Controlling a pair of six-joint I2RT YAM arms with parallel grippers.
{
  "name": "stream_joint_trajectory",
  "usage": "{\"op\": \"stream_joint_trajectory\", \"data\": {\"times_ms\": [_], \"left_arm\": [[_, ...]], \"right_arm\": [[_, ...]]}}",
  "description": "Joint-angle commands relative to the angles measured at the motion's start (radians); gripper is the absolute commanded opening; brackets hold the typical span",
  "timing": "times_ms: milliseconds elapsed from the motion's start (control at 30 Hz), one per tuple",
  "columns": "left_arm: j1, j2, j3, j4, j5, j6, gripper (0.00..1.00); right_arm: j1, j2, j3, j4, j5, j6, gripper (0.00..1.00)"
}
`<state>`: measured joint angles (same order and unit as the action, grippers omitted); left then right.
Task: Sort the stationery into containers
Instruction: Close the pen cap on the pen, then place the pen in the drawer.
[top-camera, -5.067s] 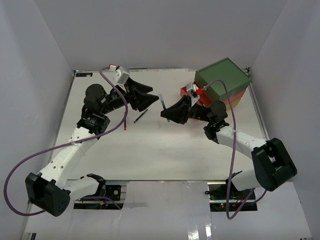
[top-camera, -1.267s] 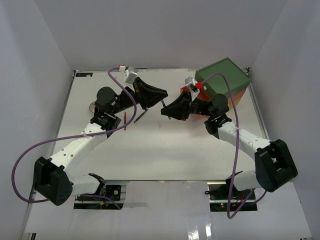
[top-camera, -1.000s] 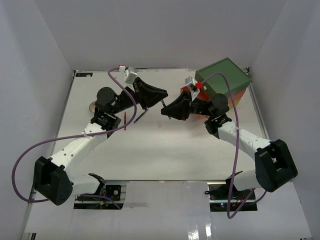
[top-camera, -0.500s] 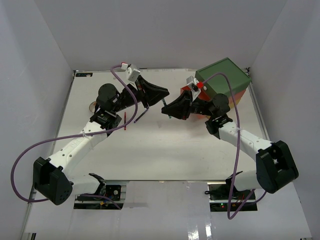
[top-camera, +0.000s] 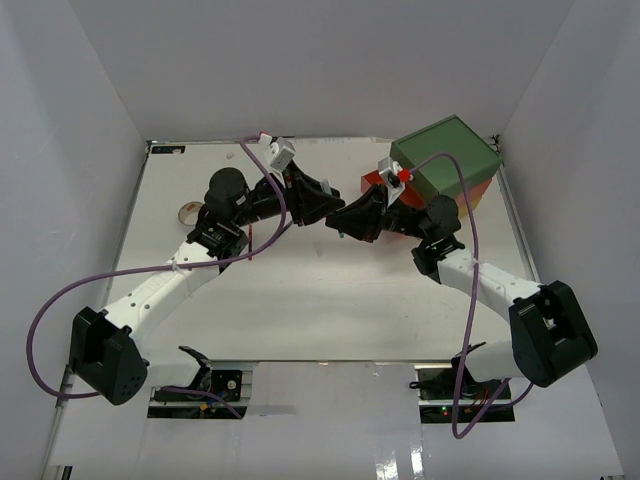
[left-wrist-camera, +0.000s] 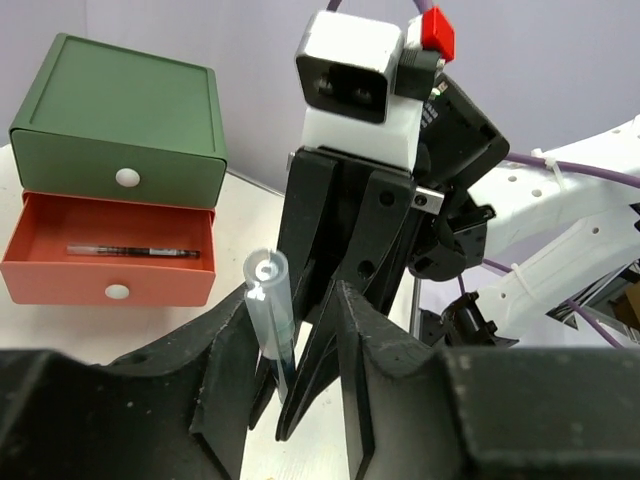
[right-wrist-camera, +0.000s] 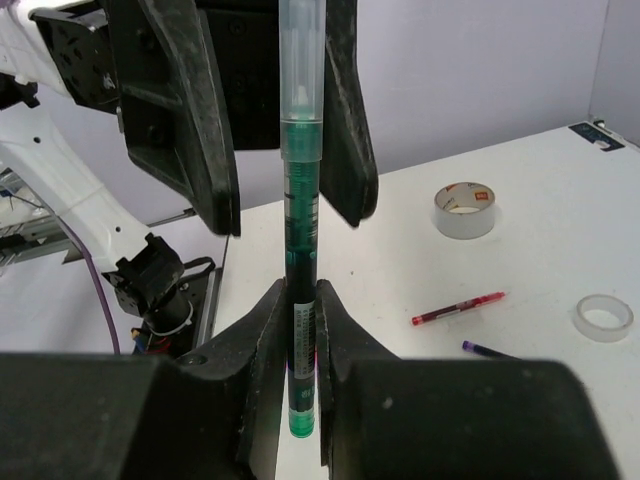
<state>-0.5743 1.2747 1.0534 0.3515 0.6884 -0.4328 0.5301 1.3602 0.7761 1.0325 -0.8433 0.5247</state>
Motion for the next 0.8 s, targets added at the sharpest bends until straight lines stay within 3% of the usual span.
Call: {"op": "stream_joint_trajectory", "data": {"times_ms": [0,300,433,467,567,767], "left_arm": [[-0.004,-0.020,-0.006,0.012,-0.003,0.017,0.46],[-0.002,-0.052,0.003,-0.034,-0.053,0.037,0.75],[-0.001,-0.077,0.011,-0.126,-0.180,0.075,0.88],[0.002,-0.087,0.013,-0.167,-0.213,0.086,0.91],[0.020,-0.101,0.013,-0.238,-0.314,0.098,0.94],[0.063,-0.091,0.008,-0.382,-0.458,0.104,0.95]], "right_arm": [[-0.002,-0.006,-0.032,0.067,0.007,0.003,0.08],[-0.016,-0.015,-0.092,-0.084,0.084,-0.127,0.08],[-0.041,-0.053,-0.036,-0.348,0.235,-0.300,0.08],[-0.042,-0.061,-0.018,-0.480,0.272,-0.345,0.08],[-0.042,-0.091,0.047,-0.677,0.433,-0.492,0.08],[-0.047,-0.107,0.149,-0.877,0.711,-0.704,0.08]]}}
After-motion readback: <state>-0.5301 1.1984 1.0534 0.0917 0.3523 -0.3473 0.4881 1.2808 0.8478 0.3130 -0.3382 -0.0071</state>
